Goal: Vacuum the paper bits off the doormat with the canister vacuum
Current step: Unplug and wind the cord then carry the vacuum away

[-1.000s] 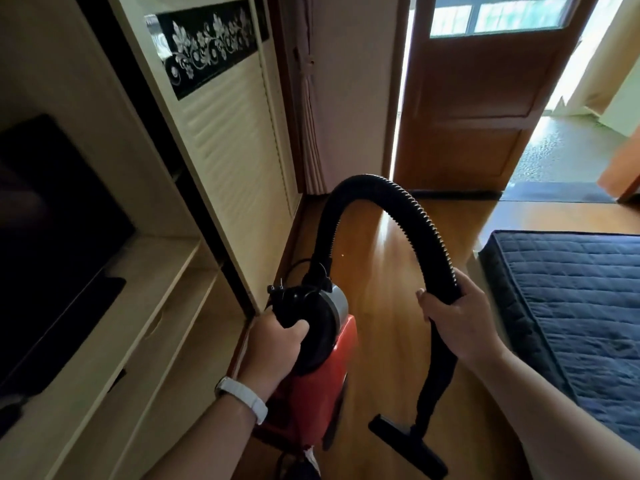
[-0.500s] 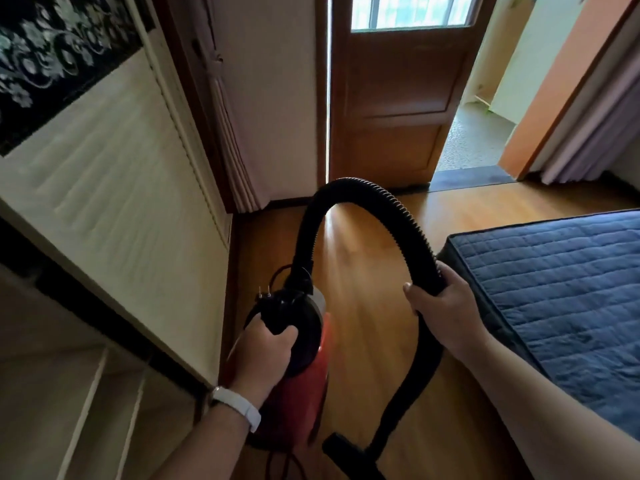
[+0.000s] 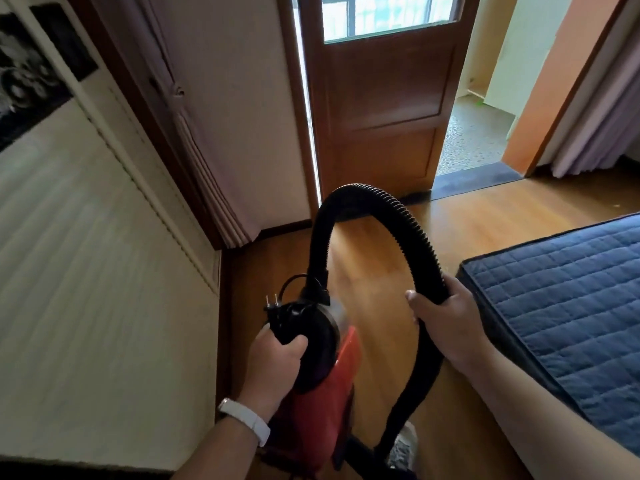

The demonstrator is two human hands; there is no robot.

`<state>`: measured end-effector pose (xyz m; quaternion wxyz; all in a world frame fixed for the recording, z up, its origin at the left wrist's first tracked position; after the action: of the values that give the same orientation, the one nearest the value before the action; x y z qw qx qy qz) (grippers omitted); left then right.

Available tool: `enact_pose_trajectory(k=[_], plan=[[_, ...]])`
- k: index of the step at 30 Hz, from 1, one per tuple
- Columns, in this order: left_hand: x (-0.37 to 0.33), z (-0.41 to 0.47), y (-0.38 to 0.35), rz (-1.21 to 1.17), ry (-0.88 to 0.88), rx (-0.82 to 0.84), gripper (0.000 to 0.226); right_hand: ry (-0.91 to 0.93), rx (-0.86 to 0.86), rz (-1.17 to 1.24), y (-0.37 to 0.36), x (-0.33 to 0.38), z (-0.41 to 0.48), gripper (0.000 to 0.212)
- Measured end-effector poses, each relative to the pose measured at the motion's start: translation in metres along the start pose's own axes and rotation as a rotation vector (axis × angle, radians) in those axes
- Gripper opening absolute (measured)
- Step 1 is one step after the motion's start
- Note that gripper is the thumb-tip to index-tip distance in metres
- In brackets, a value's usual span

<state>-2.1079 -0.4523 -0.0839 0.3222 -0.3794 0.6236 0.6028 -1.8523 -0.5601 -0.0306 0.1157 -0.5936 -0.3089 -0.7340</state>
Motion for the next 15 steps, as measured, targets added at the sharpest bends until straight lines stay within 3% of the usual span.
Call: enact_pose_trajectory(k=[10,15], plan=[[-0.098,0.105,-0.130,0.088,0.002,0.053,0.008,-0.077,0.002,0.057,0.009,-0.027,0.193,0.014],[-0.151,0.162,-0.179,0.042,-0.061,-0.024,0.006,-0.073,-0.018,0.019,0.001,-0.025,0.265,0.018]])
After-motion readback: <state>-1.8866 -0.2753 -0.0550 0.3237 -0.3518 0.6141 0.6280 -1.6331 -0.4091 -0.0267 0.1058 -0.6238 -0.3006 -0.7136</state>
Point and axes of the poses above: each hand's wrist, its own z-axis towards the middle knuckle, its own y-axis out of the back of the hand, x = y × z, the point moved 4 cm from there along z, towards the middle knuckle, and after that the axes turned 15 degrees about -x, right-handed, at the moved point
